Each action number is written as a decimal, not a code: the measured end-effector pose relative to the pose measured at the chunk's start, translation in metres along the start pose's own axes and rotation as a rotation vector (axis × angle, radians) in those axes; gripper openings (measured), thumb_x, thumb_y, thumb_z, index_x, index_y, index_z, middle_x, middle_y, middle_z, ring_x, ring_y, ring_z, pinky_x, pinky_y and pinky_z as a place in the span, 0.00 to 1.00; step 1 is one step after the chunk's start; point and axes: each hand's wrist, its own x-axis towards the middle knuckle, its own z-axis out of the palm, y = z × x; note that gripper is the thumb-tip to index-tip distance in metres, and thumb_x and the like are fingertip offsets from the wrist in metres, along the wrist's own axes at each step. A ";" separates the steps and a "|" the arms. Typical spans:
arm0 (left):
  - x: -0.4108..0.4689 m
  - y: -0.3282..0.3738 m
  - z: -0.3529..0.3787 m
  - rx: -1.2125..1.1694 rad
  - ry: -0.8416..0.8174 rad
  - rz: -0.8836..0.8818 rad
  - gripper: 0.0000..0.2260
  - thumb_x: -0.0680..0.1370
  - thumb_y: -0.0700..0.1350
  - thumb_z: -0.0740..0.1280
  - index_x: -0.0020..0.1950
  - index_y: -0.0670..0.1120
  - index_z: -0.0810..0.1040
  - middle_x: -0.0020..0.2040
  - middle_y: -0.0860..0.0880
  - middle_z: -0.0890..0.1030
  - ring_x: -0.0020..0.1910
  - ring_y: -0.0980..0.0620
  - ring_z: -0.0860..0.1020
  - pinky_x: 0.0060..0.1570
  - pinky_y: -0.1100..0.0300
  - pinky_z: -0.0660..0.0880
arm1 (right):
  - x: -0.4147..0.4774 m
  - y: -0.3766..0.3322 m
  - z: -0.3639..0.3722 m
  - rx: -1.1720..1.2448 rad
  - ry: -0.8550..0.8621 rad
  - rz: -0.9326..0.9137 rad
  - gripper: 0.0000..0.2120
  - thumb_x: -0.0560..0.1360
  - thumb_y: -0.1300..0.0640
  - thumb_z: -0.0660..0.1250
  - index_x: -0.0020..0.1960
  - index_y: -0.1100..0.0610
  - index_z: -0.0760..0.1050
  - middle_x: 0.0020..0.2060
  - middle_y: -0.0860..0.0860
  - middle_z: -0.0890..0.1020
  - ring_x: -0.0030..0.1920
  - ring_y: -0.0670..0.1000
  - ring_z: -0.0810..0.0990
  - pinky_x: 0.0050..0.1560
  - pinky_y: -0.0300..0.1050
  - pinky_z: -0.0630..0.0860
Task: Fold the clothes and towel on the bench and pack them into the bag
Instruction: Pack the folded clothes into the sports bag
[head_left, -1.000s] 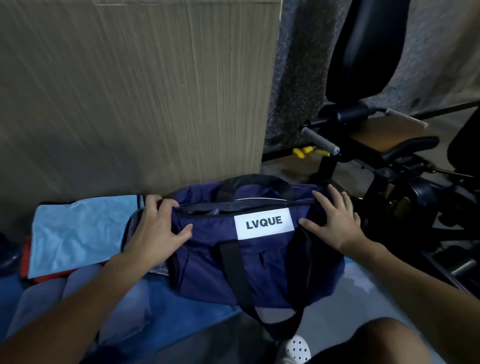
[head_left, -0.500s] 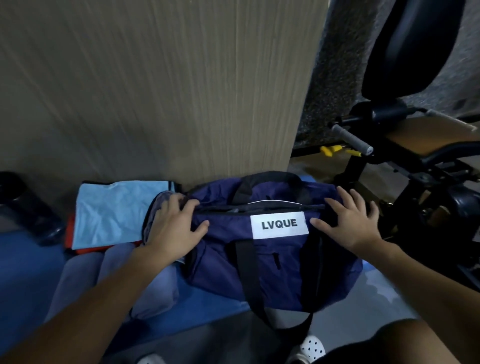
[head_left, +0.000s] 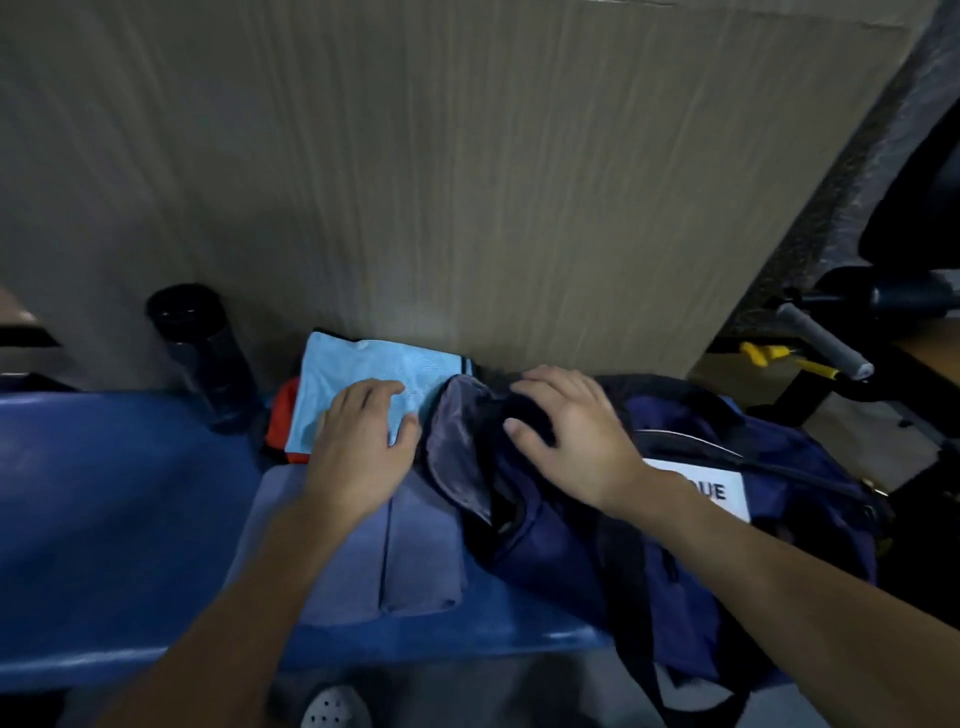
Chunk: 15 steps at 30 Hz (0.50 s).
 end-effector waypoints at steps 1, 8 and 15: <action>0.002 -0.011 0.000 0.012 0.007 0.004 0.25 0.75 0.56 0.56 0.63 0.42 0.78 0.62 0.42 0.79 0.64 0.39 0.75 0.62 0.43 0.71 | 0.012 -0.015 0.009 0.025 -0.031 -0.031 0.26 0.75 0.41 0.56 0.64 0.55 0.76 0.61 0.51 0.78 0.65 0.54 0.73 0.70 0.54 0.64; 0.010 -0.059 0.008 0.046 0.020 -0.020 0.24 0.77 0.56 0.57 0.69 0.48 0.76 0.75 0.44 0.68 0.77 0.41 0.61 0.73 0.42 0.56 | 0.065 -0.074 0.069 0.078 -0.257 -0.122 0.11 0.78 0.51 0.62 0.57 0.54 0.74 0.54 0.55 0.80 0.60 0.58 0.75 0.65 0.51 0.68; 0.026 -0.072 0.019 0.105 -0.037 -0.047 0.21 0.81 0.56 0.62 0.74 0.56 0.69 0.81 0.50 0.51 0.80 0.46 0.42 0.76 0.40 0.43 | 0.074 -0.072 0.073 -0.242 -0.164 -0.075 0.15 0.79 0.48 0.53 0.45 0.55 0.73 0.43 0.56 0.83 0.46 0.61 0.80 0.49 0.51 0.70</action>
